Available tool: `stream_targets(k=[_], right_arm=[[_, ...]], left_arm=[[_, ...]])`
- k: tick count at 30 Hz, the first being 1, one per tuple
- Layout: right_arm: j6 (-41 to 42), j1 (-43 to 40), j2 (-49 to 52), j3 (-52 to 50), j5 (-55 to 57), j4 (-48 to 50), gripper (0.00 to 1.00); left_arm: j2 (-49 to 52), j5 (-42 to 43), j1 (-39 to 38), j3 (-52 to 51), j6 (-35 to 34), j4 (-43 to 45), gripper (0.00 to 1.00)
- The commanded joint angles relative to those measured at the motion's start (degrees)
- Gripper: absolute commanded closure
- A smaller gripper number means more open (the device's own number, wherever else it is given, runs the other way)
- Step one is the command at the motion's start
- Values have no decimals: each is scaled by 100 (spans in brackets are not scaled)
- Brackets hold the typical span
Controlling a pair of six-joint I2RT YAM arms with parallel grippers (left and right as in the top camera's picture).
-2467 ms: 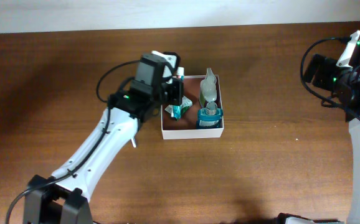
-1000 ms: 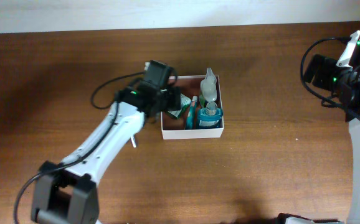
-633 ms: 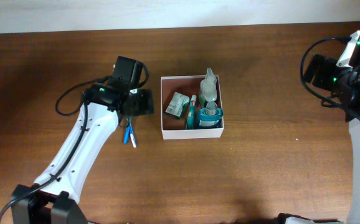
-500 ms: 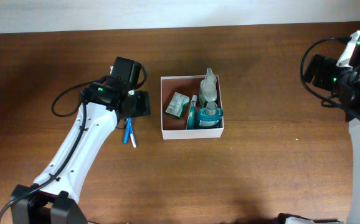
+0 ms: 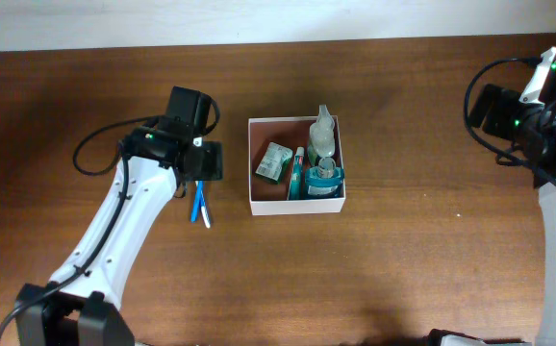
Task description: Pack container
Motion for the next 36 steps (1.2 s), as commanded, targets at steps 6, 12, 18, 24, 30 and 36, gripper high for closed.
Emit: stream_targets(k=[6,12,18,24,30,36], right_arm=[[44,-15,24,13,-28,15,1],[44,-15,24,13,-28,15,1],[44,-15,24,11,-28,15,1],[44,-15,24,13,-28,15,1],[44,-15,24,11,-28,15,1],[44,-15,24,13,-28,15,1]], left_arm=[[693,7,173,33,138,-2,23],[1106,94,378,33,136,0,23],[1552,509,442,31,138,85,34],[1832,570,444,31,136,101,41],[2033,577,442,31,133,177,56],[2072,813,437,31,133,328,69]])
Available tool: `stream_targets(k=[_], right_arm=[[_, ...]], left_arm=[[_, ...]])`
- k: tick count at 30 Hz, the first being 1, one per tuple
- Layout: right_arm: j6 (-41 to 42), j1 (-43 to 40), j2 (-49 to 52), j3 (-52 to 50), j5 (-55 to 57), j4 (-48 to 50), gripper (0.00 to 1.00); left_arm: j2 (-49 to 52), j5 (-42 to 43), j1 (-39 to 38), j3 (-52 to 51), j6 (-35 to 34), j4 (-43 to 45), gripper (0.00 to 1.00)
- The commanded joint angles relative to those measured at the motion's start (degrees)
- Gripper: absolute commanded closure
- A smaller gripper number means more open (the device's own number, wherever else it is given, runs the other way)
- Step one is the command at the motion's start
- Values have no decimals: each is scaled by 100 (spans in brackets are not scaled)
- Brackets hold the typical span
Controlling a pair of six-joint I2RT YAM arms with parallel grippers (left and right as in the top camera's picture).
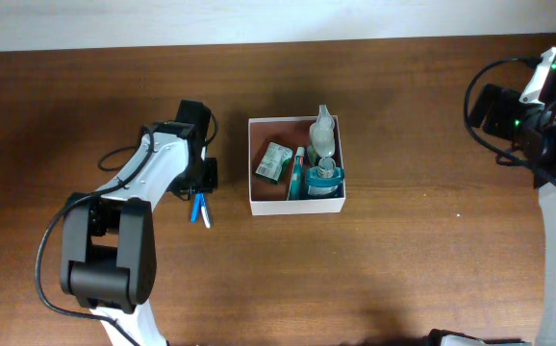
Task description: Pack container
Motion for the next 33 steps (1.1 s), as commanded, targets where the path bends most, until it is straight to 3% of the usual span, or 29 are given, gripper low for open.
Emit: stream_targets(k=[1,21,25,33], right_arm=[[46,-15,24,13,-28,15,1],[46,-15,24,13,-28,15,1],[46,-15,24,13,-28,15,1],[46,-15,24,13,-28,15,1]], left_arm=[[96,195,11,31,9,70,69],[107,192,2,-212,9,439,70],[107,192,4,-212,9,459,82],[107,192,4,-210,9,457,91]])
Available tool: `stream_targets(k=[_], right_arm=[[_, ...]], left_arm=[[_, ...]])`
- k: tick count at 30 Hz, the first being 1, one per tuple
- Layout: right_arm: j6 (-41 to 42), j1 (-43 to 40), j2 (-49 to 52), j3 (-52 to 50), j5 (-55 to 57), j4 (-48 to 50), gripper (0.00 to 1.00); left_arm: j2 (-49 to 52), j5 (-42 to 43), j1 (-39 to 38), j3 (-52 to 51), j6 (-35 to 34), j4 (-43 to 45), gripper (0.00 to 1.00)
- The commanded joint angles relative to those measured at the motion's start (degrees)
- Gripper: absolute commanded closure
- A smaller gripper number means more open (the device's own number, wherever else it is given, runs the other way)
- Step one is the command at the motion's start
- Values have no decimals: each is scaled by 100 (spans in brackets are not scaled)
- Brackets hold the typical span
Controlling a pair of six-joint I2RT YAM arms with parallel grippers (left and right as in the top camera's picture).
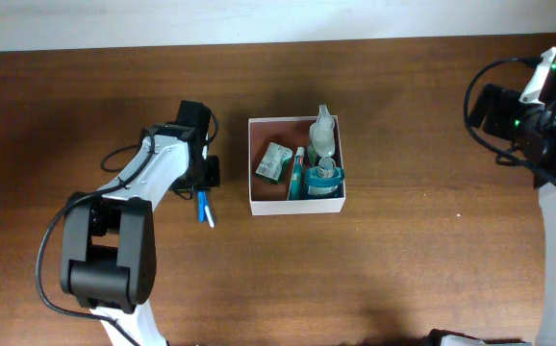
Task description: Pack container
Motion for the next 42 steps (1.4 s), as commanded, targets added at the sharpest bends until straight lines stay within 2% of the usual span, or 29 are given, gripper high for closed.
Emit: stream_targets(k=[1,6,14,20,26,32,42], right_arm=[[46,-15,24,13,-28,15,1],[46,-15,24,13,-28,15,1],[46,-15,24,13,-28,15,1],[46,-15,24,13,-28,15,1],[46,-15,24,11,-28,15,1],[46,-15,24,13,-28,15,1],[46,-15,24,11,-28,15,1]], left_arm=[[105,83,4,-63,7,11,95],[72,28,11,-26,9,-55,99],[-251,-448,9,367,9,-496,99],[-765,-457,7,566,-26,-640,99],[-1309,472,-90,566,-118,-400,100],[-1464,1611,-376,566,-396,330,100],[-1438,1668,-1104,566,-949,1198,99]])
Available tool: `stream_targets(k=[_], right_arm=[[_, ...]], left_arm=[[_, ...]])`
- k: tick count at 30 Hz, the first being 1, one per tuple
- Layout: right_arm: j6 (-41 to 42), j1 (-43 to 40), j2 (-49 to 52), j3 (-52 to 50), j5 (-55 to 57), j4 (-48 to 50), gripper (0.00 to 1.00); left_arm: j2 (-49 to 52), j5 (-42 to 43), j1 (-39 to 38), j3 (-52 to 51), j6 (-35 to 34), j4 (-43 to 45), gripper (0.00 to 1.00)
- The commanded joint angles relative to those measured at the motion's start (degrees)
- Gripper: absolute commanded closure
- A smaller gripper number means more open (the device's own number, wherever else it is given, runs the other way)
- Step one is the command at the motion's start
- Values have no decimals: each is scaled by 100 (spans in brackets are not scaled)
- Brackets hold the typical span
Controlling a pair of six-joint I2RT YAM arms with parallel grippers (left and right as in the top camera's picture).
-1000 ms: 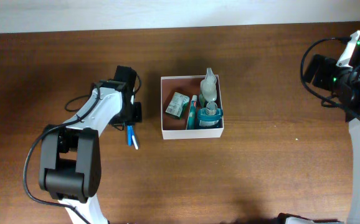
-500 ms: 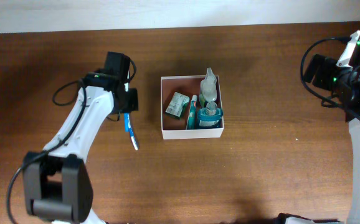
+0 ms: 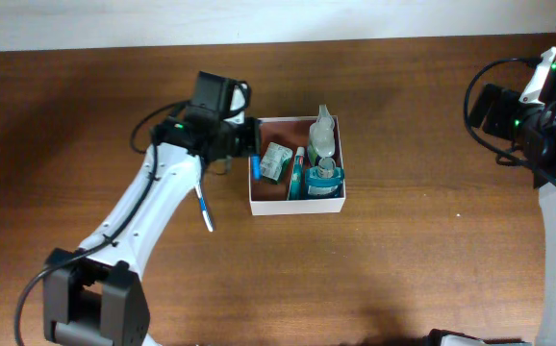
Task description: Pack container
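Note:
The white box (image 3: 268,206) with a brown floor stands mid-table. It holds a green packet (image 3: 275,160), a clear bottle (image 3: 322,135), a teal tube (image 3: 296,177) and a teal container (image 3: 325,179). My left gripper (image 3: 254,154) hovers at the box's left wall, apparently shut on a short blue stick-like item (image 3: 256,166) that hangs over the wall. A thin white stick (image 3: 204,209) lies on the table left of the box. My right arm (image 3: 547,106) stays at the far right edge, and the state of its gripper (image 3: 487,110) is unclear.
The wooden table (image 3: 403,259) stretches around the box. The left arm's base (image 3: 90,308) sits at the front left. Black cables (image 3: 494,144) loop beside the right arm.
The left gripper was low over the two thin sticks left of the box. It is now at the box's left wall with the blue one, and the white stick remains on the table.
The left gripper first hovered above a blue and a white stick lying left of the box. At the following two moments it was down on them. Now it holds the blue item at the box's left wall. The right arm stayed still throughout.

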Motion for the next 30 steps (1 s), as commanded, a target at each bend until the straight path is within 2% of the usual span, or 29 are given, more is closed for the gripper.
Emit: stream_targets(k=[1,10,11,13,17,21,30], right_arm=[[48,-15,26,13,-28,15,1],[48,-15,26,13,-28,15,1],[48,-15,26,13,-28,15,1],[48,-15,26,13,-28,15,1],[48,-15,26,13,-28,15,1],[48,-15,26,11,-28,15,1],[48,-15,26,11,-28,15,1]], left_arm=[[-81,162,-186,96,-365,208,99],[105,164,-396,94,-393,240,98],[107,162,-404,94,-393,238,92],[107,164,-407,94,-393,238,59],[105,116,-361,96,-389,214,48],[-11,33,-105,101,-387,0,48],[-313,-1104,717,98,-387,-1086,48]])
